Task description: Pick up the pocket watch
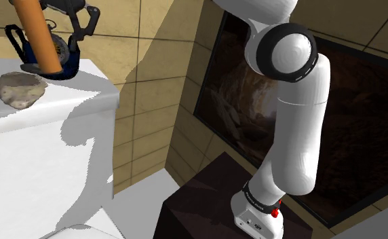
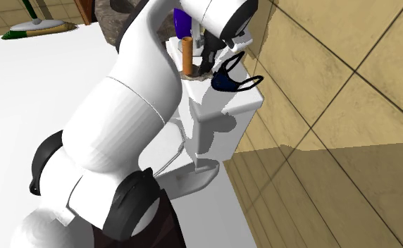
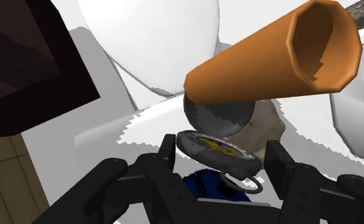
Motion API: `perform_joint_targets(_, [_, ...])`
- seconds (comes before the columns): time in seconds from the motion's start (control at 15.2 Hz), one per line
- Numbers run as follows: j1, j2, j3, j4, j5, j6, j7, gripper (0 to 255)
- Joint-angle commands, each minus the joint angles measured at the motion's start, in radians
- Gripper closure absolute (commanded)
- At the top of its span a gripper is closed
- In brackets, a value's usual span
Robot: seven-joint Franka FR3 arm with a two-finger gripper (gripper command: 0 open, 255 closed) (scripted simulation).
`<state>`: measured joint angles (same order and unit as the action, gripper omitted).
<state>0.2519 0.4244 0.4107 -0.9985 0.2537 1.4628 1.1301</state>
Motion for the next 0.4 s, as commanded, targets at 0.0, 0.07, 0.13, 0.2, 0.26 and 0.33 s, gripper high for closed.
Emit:
perform_joint_targets(0.0, [0.008, 0.021, 0.001, 0.062, -0.007, -0.039, 0.014, 255])
perform_joint_targets(0.07, [0.015, 0.037, 0.001, 0.1, -0.013, -0.061, 0.023, 255])
perform_joint_targets(0.13, [0.023, 0.055, 0.002, 0.143, -0.019, -0.084, 0.032, 255])
perform_joint_targets(0.2, [0.033, 0.075, 0.002, 0.191, -0.026, -0.11, 0.042, 255])
perform_joint_targets(0.26, [0.035, 0.079, 0.002, 0.199, -0.027, -0.114, 0.044, 255])
perform_joint_targets(0.33, [0.035, 0.079, 0.002, 0.199, -0.027, -0.114, 0.044, 255])
